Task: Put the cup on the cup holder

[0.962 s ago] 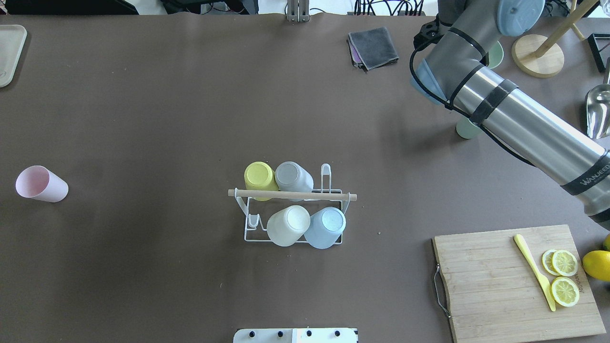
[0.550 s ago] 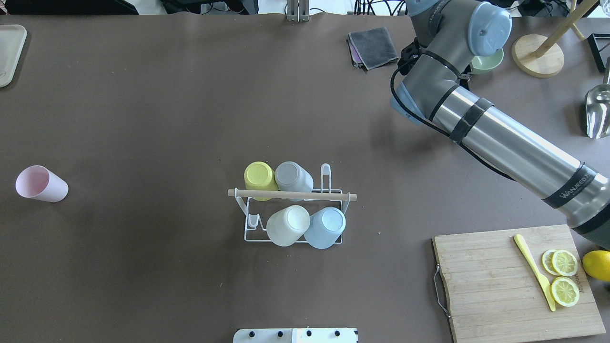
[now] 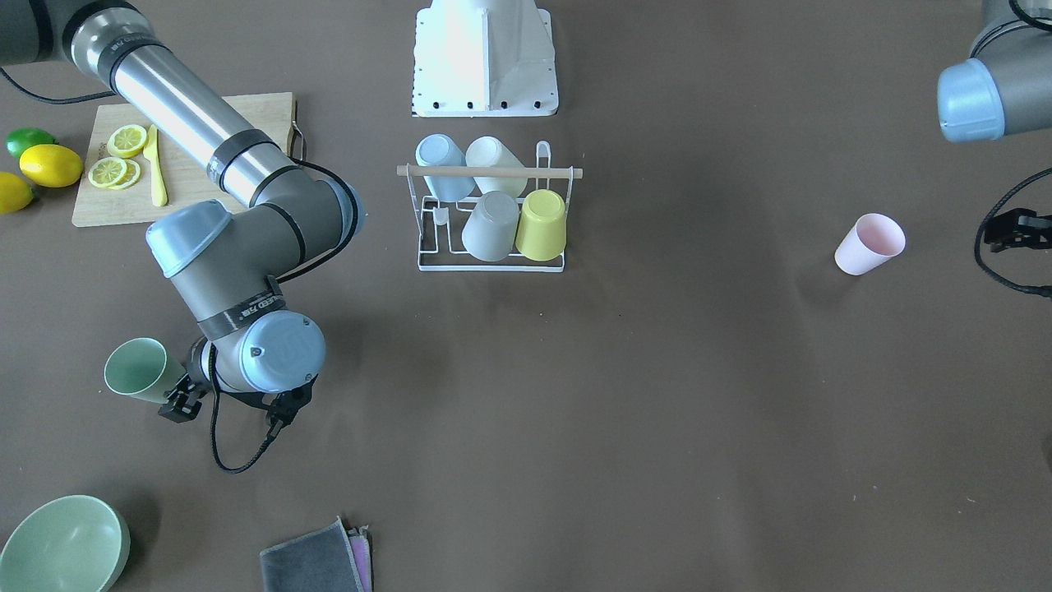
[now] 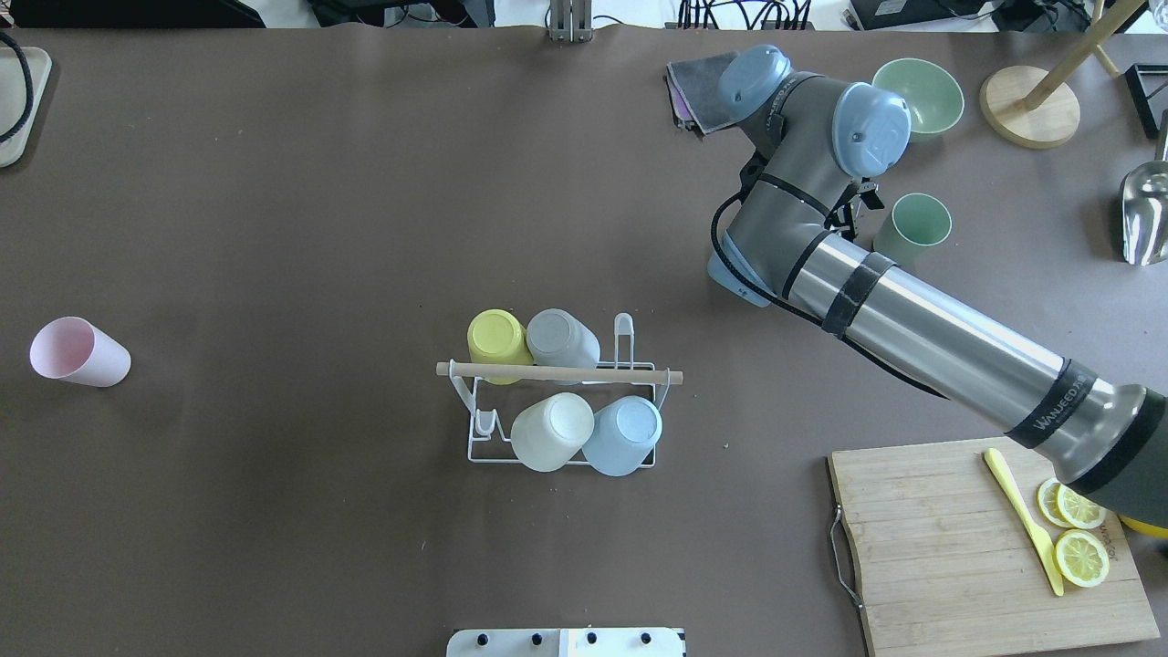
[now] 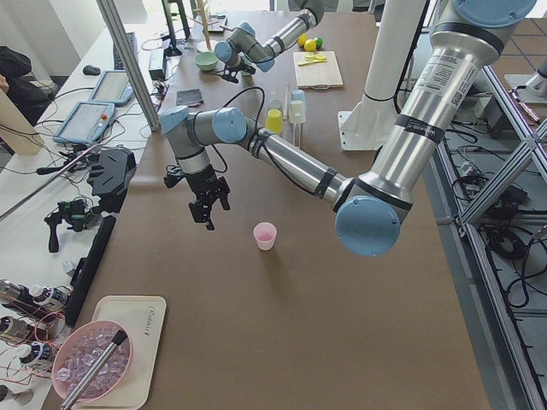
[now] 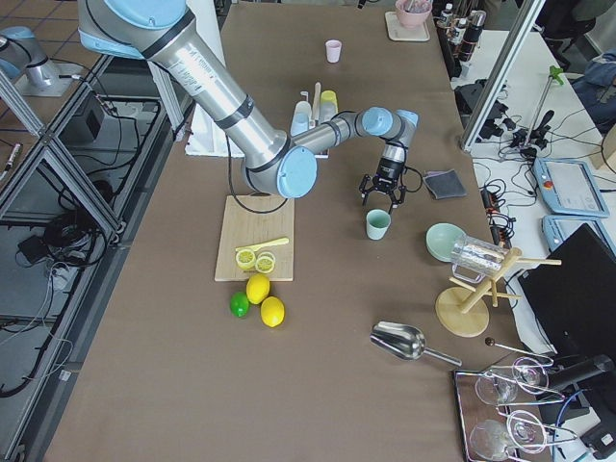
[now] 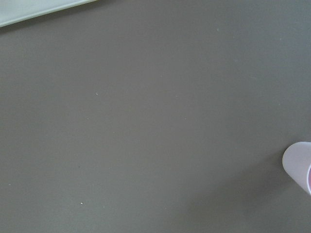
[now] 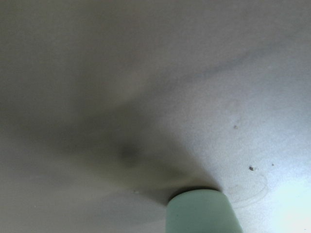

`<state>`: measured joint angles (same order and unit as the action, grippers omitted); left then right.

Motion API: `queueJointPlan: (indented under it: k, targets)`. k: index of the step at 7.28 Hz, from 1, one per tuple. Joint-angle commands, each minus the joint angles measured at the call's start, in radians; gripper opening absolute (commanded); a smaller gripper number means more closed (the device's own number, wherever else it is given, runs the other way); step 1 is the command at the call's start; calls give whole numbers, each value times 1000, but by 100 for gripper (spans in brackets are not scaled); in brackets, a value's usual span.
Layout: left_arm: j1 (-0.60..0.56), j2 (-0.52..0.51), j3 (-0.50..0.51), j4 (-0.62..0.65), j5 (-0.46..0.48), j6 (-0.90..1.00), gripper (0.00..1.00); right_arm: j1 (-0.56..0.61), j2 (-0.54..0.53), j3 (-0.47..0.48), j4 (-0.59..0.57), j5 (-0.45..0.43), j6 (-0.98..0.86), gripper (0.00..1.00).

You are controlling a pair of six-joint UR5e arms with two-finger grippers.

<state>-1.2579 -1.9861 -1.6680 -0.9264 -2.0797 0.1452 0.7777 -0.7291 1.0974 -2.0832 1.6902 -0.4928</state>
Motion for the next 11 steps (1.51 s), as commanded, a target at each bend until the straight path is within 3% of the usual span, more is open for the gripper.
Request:
queueJointPlan:
  k: [1,3,5,9,11]
  targets:
    - [41,3,42,0,-93,-1,98,-61,4,-22,-37,-136,-53,100]
    - [46,-10,115,-21,-138,-10,98,-72,4,-42,-37,-181,-81,100]
    - [57,-36,282,-116,-203,-12,98,-66,1,-48,-28,-217,-147,100]
    - [103,-106,402,-153,-204,-63,98,-37,-25,-70,35,-236,-201,100]
    - [156,-97,404,-150,-204,-73,98,-35,-35,-70,45,-234,-199,100]
